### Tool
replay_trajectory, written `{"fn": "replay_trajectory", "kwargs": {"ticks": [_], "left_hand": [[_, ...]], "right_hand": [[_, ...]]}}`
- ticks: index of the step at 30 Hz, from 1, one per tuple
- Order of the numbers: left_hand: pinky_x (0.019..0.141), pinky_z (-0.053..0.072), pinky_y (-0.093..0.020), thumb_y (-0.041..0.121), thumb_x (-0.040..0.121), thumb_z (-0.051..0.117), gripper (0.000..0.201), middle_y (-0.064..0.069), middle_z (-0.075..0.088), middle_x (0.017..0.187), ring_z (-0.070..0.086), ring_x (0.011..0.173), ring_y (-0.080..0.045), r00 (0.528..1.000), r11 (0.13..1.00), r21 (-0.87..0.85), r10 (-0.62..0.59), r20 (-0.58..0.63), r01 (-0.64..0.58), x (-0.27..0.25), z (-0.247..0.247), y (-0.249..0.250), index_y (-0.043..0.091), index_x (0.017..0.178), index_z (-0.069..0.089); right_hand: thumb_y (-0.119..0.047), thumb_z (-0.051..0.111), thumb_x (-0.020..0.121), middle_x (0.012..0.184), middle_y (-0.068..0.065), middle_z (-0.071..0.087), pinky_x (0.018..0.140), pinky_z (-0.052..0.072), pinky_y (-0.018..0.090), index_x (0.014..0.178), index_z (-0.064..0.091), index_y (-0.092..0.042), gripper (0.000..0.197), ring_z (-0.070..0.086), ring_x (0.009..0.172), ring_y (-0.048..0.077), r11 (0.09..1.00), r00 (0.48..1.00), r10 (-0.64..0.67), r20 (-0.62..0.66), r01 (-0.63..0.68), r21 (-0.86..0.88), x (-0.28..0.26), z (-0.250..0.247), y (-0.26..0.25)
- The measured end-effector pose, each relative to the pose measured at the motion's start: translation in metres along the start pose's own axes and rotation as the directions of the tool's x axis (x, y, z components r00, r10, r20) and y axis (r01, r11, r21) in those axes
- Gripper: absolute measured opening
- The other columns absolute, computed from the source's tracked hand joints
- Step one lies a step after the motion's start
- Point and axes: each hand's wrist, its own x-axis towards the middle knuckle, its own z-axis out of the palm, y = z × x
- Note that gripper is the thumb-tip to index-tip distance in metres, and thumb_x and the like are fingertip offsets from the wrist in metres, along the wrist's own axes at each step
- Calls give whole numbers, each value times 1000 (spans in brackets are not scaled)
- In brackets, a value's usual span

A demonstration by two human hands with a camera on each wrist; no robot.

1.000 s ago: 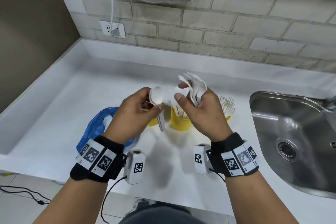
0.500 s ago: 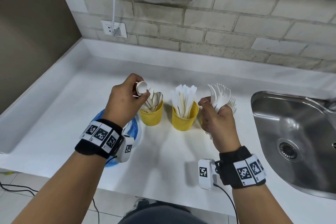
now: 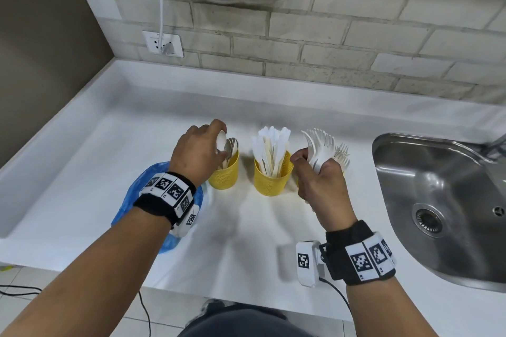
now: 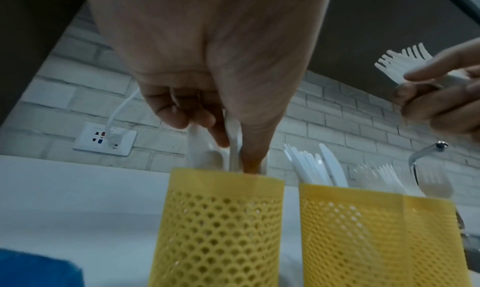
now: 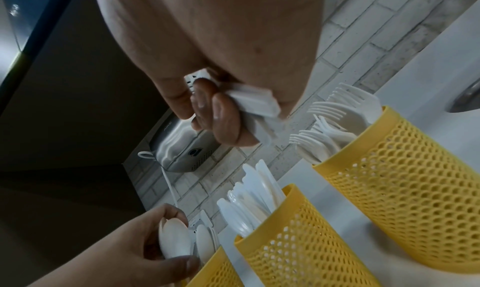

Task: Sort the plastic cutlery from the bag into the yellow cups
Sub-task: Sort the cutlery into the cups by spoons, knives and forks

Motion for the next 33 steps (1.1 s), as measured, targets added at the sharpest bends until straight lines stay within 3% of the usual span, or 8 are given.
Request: {"fn": "replay_trajectory", "kwargs": {"ticks": [4,8,13,16,19,24,27,33], "left_hand": [[80,48,-43,40,80,76,33,-8,53,105,50,98,-31,996,991,131,35,-88,-23,-5,17,-6,20,106,69],[92,48,-45,45,81,72,53,-8,48,128,47,113,-31,984,997,23,79,-161,-76,-10,19,-4,23,127,60],[116,30,-49,57,76,69,92,-5,24,164,22,148,-30,980,987,123,77,181,-100,-4,13,-1,40,156,28],[113,37,-49,50,72,75,98,-2,23,165,25,146,-31,958,988,145,2,287,-46,0,14,-4,43,156,24],[97,51,-43,37,70,79,98,-3,29,155,50,124,-36,940,995,96,-48,337,17,3,14,-5,42,154,28],[84,55,-41,55,70,81,92,-7,43,132,62,99,-36,963,991,116,-97,253,69,1,18,2,39,149,35],[85,55,-42,60,71,78,90,-8,44,129,61,99,-37,963,984,143,-141,228,110,-4,21,7,39,148,34],[87,52,-45,63,71,78,93,-10,42,132,58,108,-39,965,980,105,-184,186,167,-9,23,12,37,148,33]], "right_hand": [[-15,60,102,50,-17,43,56,30,25,80,60,-15,22,38,45,4,1000,1000,-7,16,7,-13,0,0,-1],[-17,61,101,52,-19,47,61,31,24,81,62,-18,21,43,48,5,999,1000,-25,5,25,-29,3,-2,0],[-19,61,101,53,-18,46,61,31,25,80,61,-19,21,41,49,5,999,1000,-18,19,19,-31,3,-1,0],[-18,61,100,53,-18,46,61,32,25,81,62,-19,19,42,50,5,999,1000,-17,19,17,-29,2,-1,0],[-19,61,97,54,-11,45,54,33,26,80,61,-14,17,38,48,11,1000,1000,-1,7,0,5,0,-2,-2],[-25,57,86,53,-8,41,45,31,22,83,60,-10,16,34,45,12,998,999,32,5,-32,59,-3,-1,-5],[-17,58,95,53,-9,39,45,30,22,83,57,-5,17,33,44,11,997,999,31,14,-32,68,-4,-2,-5],[-12,57,101,50,-11,38,44,29,22,78,59,-14,22,32,44,11,995,998,62,7,-63,79,-4,-2,-7]]}}
